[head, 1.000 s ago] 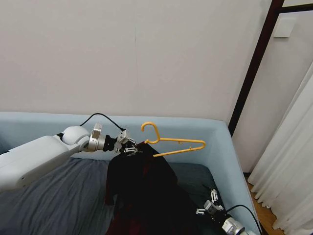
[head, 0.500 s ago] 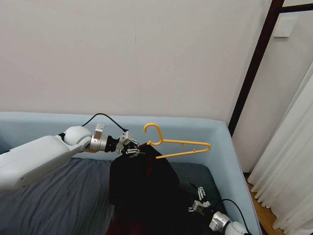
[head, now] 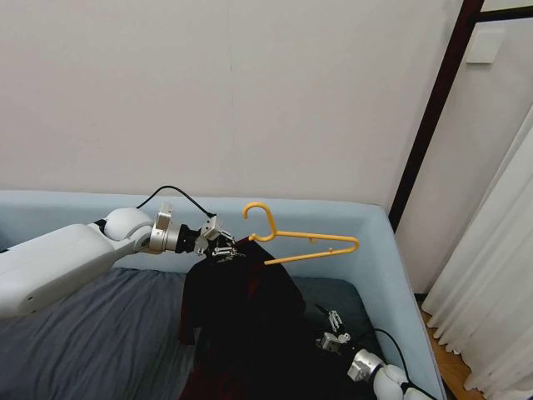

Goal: Pick up the clothes from the sofa and hang them on the clothes hanger.

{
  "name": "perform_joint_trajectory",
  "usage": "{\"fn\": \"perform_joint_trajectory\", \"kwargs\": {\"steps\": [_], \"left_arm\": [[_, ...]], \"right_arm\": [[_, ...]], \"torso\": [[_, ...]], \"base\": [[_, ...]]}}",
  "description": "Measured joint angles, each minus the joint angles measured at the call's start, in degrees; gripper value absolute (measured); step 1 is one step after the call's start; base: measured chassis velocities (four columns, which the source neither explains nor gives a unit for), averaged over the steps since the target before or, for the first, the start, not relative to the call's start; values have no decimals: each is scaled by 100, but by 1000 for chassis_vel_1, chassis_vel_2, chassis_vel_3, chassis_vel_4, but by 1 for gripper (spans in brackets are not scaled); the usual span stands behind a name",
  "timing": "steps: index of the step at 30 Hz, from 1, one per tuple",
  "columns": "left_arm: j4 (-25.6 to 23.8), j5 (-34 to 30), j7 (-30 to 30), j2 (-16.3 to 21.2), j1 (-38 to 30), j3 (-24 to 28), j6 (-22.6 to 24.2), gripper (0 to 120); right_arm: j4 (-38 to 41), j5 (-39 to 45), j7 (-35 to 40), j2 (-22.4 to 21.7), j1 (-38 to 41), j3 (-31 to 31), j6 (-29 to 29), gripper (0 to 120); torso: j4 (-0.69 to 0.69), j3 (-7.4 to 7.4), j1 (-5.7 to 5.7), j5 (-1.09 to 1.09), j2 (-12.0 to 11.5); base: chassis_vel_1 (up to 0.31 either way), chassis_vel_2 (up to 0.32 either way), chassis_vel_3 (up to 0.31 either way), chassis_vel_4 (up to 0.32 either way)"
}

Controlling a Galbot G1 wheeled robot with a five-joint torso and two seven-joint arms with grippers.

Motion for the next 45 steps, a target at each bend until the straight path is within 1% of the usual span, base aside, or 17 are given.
{"fn": "perform_joint_trajectory", "kwargs": {"steps": [3,5,9,10,15,16,18,26,30,32,34,35,36,40,41,43,45], "left_arm": [[-31,9,5,-2,43,0,1,1],[-41,10,8,-1,48,0,0,1],[-21,16,23,-23,60,2,2,1],[-21,16,23,-23,60,2,2,1],[66,41,68,-37,72,14,-2,1],[66,41,68,-37,72,14,-2,1],[64,52,79,-16,106,6,-4,1],[73,76,95,45,194,-57,-16,1],[91,88,102,70,256,-121,-22,1],[125,96,120,86,341,-206,-37,1],[137,117,160,119,447,-301,-49,1],[137,117,160,119,447,-301,-49,1],[138,128,175,144,513,-359,-62,1],[159,164,186,173,727,-537,-104,1],[159,164,186,173,727,-537,-104,1],[158,180,186,174,808,-606,-115,1],[137,201,186,186,887,-682,-131,1]], "right_arm": [[42,-9,-6,-36,-45,-3,42,52],[47,-10,-7,-37,-48,-7,52,50],[53,-108,-11,-9,-54,-5,125,30],[53,-108,-11,-9,-54,-5,125,30],[30,-332,4,36,-58,20,208,9],[30,-332,4,36,-58,20,208,9],[30,-360,3,34,-83,21,242,1],[230,-305,-63,-39,-232,-16,322,0],[462,46,-114,-154,-329,-101,264,0],[801,710,-395,-348,-442,-228,120,0],[1281,1706,-745,-617,-575,-426,-166,0],[1281,1706,-745,-617,-575,-426,-166,0],[1654,2398,-991,-856,-659,-562,-436,0],[2556,4358,-1532,-1526,-773,-905,-1548,0],[2556,4358,-1532,-1526,-773,-905,-1548,0],[2804,5301,-1776,-1755,-754,-957,-2173,0],[2843,6106,-1901,-1882,-691,-916,-2667,0]], "torso": [[-1,0,0,-1,0],[-1,0,0,-1,0],[-1,0,0,-1,0],[-1,0,0,-1,0],[0,0,0,0,0],[0,0,0,0,0],[0,0,0,-1,0],[0,0,0,0,0],[0,0,0,0,0],[0,0,0,0,0],[-1,0,0,1,0],[-1,0,0,1,0],[0,0,0,0,0],[0,-1,0,-1,0],[0,-1,0,-1,0],[-1,0,0,-1,0],[-1,0,0,2,0]], "base": [[0,0,0,0],[0,0,0,0],[0,0,0,0],[0,0,0,0],[0,0,0,0],[0,0,0,0],[0,0,0,0],[0,0,0,0],[0,0,0,0],[0,0,0,0],[0,0,0,0],[0,0,0,0],[0,0,0,0],[0,0,0,0],[0,0,0,0],[0,0,0,0],[0,0,0,0]]}}
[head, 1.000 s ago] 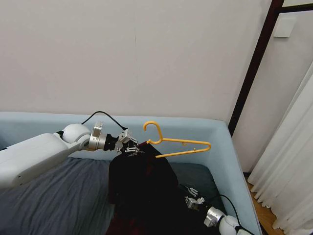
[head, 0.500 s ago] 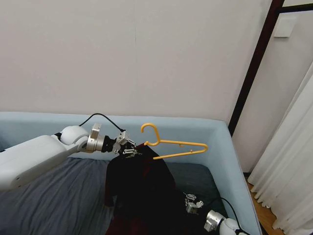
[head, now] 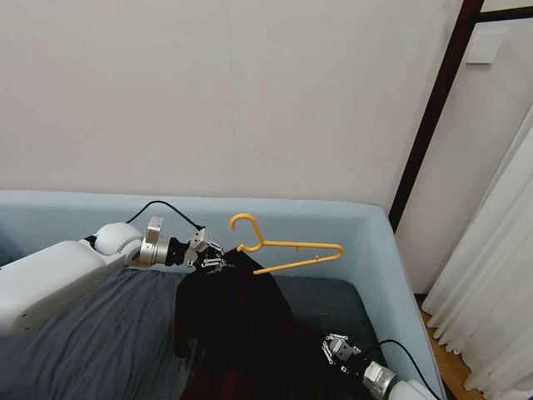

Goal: Pick up the clothes from the sofa and hang them on the clothes hanger.

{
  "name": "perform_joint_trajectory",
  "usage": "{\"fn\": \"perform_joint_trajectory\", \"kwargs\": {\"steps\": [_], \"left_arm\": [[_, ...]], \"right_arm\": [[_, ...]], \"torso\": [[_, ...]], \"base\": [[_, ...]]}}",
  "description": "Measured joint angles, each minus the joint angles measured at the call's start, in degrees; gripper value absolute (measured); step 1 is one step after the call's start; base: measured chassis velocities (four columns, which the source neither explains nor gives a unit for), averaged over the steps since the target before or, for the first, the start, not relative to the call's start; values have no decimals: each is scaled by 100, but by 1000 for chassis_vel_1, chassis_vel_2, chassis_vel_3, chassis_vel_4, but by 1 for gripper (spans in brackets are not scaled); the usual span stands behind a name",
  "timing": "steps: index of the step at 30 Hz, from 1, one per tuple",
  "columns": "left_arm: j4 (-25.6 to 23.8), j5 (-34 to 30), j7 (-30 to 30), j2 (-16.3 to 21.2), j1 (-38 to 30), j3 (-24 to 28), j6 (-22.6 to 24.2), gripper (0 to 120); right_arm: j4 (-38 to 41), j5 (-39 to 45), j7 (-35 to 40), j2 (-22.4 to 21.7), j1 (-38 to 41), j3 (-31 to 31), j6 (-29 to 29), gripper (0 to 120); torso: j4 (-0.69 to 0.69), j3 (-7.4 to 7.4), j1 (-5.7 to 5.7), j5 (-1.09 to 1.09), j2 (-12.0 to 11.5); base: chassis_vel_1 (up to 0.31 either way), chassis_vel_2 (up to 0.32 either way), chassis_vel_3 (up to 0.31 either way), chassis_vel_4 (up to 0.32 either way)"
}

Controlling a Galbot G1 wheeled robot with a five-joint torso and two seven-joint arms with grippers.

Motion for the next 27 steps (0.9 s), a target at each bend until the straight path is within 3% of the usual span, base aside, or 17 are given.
{"fn": "perform_joint_trajectory", "kwargs": {"steps": [9,12,22,27], "left_arm": [[-133,57,90,83,243,-179,-84,1],[-213,109,200,23,285,-201,-181,1],[16,527,509,-138,356,-381,-461,1],[217,1162,1000,-239,354,-481,-754,1]], "right_arm": [[96,1606,-56,-298,176,474,-1105,0],[352,1947,21,-453,181,670,-1391,0],[795,2244,161,-765,210,921,-1603,0],[1065,2486,229,-1083,259,1004,-1699,0]], "torso": [[4,0,0,-1,0],[-1,0,0,-2,0],[1,0,0,-1,0],[2,0,0,-3,0]], "base": [[0,0,0,0],[0,0,0,0],[0,0,0,0],[0,0,0,0]]}}
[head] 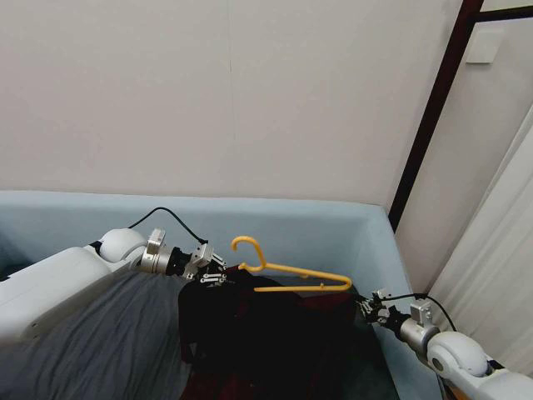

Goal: Pick up the clothes from the sofa and hang them on the clothes hanger.

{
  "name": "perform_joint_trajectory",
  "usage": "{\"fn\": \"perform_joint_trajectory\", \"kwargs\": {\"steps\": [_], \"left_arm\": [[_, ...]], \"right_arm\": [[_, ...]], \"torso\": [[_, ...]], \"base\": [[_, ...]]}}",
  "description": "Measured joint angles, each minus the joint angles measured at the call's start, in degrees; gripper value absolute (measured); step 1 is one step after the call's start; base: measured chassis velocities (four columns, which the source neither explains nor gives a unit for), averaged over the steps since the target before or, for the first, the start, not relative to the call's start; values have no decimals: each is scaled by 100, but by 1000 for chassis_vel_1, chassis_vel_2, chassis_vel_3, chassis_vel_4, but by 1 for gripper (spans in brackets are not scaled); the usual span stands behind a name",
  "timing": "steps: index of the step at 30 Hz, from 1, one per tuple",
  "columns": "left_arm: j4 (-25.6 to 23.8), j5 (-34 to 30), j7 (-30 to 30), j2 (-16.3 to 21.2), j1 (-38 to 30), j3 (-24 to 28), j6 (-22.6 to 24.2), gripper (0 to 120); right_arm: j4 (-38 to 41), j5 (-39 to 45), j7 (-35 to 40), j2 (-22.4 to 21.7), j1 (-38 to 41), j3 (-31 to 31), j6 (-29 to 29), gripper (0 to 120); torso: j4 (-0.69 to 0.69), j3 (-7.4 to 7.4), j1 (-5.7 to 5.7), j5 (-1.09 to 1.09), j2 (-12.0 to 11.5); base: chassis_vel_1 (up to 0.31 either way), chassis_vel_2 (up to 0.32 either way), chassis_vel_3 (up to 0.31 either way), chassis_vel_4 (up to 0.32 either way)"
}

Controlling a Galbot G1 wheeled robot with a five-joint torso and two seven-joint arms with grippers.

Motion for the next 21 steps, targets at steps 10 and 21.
{"fn": "perform_joint_trajectory", "kwargs": {"steps": [10,21], "left_arm": [[87,901,317,-1,111,-282,-304,1],[189,1302,121,101,405,-710,-229,1]], "right_arm": [[581,453,322,-393,-34,300,-200,0],[1649,698,584,-871,-141,513,-281,0]], "torso": [[-1,0,0,1,0],[0,0,0,1,1]], "base": [[0,0,0,0],[0,0,0,0]]}}
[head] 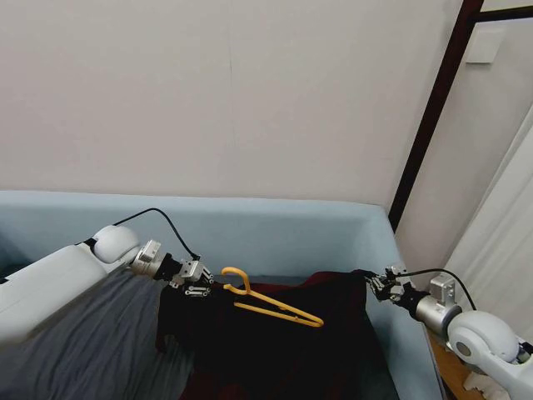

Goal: Pick up the clothes from the sofa and hang them on the clothes hanger.

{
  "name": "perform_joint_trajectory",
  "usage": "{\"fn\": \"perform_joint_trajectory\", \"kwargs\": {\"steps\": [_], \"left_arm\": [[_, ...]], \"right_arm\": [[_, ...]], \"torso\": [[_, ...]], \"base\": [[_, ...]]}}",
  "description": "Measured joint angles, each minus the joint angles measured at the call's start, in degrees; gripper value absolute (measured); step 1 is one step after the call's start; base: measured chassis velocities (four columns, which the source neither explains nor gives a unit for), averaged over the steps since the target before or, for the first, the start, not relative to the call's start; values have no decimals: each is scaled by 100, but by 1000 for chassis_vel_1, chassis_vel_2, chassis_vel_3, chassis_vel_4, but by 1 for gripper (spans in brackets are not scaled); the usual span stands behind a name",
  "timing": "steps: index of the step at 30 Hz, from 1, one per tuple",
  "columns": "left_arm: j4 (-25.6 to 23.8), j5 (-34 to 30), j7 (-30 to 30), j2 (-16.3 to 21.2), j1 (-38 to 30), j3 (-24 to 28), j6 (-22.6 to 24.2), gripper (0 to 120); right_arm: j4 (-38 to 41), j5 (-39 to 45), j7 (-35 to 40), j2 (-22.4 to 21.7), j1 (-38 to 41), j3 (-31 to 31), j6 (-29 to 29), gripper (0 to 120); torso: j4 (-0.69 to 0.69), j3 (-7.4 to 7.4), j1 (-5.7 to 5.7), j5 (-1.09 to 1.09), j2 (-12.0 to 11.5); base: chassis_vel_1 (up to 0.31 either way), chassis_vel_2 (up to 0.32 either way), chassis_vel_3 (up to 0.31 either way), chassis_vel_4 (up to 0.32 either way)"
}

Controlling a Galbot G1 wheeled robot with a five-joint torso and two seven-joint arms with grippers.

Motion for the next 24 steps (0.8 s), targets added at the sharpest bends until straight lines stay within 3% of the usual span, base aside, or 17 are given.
{"fn": "perform_joint_trajectory", "kwargs": {"steps": [9,15,24], "left_arm": [[40,84,-639,55,199,-213,179,1],[2,305,-910,46,241,-165,319,1],[51,118,-1600,-118,198,-27,643,1]], "right_arm": [[818,386,233,-342,60,175,-122,0],[1209,625,376,-578,20,417,-192,0],[2012,1006,629,-805,-4,734,-259,0]], "torso": [[-1,0,0,0,0],[-1,0,0,0,0],[-1,0,0,0,0]], "base": [[0,0,0,0],[0,0,0,0],[0,0,0,0]]}}
